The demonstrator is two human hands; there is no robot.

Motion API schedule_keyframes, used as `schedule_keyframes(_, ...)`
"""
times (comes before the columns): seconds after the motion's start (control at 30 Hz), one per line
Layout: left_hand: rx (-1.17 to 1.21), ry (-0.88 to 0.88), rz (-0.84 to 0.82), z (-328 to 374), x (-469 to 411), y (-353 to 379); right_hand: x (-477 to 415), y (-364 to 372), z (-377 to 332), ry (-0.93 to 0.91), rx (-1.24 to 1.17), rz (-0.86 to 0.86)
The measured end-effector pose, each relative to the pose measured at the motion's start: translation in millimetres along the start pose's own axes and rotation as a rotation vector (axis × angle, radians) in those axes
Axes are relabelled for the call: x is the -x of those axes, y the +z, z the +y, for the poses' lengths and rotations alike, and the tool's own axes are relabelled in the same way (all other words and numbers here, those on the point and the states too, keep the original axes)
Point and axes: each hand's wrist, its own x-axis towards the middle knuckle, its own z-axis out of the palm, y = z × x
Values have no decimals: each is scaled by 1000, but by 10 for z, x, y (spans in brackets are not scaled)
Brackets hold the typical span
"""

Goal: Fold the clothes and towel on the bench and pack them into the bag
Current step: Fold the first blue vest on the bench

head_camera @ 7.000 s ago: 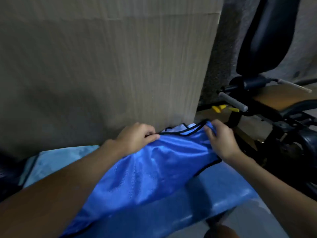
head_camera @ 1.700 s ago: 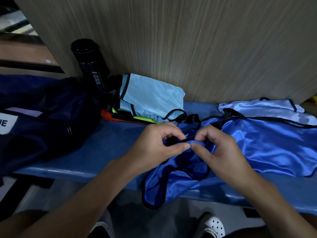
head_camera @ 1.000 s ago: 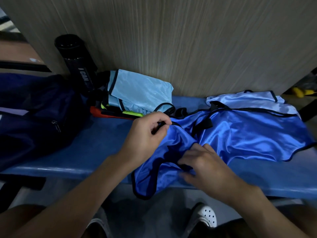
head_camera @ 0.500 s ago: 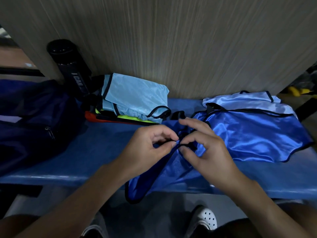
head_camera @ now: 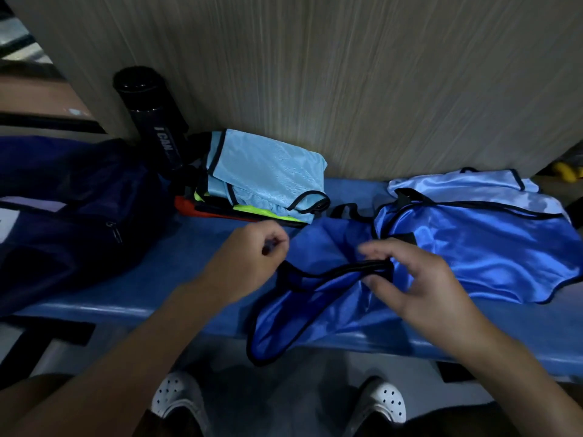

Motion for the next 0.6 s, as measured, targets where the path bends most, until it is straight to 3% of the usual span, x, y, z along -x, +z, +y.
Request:
schedule_keyframes(0.17,-180,-170,-160,-144,53,54,92,-182,-47,-52,1,-67)
schedule_keyframes(0.37,-15,-266,-351,-108,139,175,235,-431,-52,6,52,33)
schedule_keyframes(0.47,-65,-306,-469,4,230,232,275,-466,-10,9,64,65)
schedule_keyframes(0.6,-113,-329,-412,37,276,305,317,-445,41,30,54,74)
